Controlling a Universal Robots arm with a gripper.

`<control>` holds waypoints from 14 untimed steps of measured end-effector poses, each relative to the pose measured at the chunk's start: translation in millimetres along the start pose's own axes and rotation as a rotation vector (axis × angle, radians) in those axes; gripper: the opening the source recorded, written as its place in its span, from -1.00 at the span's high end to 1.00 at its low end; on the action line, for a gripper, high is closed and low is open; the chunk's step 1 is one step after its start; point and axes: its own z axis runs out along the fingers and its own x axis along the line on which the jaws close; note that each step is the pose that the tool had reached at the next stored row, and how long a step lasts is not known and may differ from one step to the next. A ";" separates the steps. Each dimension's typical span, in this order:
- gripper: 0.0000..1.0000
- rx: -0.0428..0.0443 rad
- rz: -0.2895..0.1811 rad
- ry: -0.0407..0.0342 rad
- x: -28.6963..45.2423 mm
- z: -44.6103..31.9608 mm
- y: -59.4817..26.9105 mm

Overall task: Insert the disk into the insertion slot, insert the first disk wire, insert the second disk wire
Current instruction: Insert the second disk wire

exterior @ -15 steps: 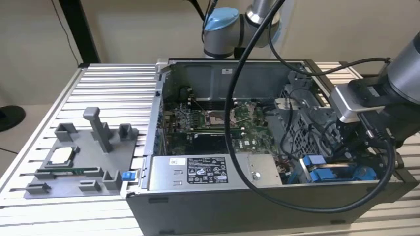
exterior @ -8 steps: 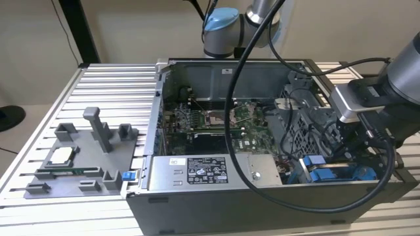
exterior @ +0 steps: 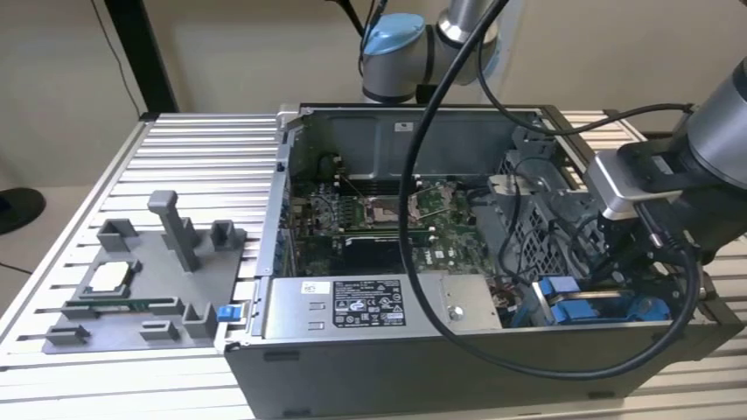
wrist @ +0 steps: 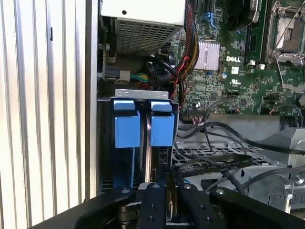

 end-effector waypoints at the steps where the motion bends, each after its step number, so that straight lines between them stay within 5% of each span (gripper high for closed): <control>1: 1.00 0.0004 0.000 0.0003 -0.1 -0.2 0.0; 13: 1.00 0.0007 0.000 0.0014 1.4 7.9 0.5; 14: -1.00 0.0007 0.000 -0.0006 1.5 8.6 0.5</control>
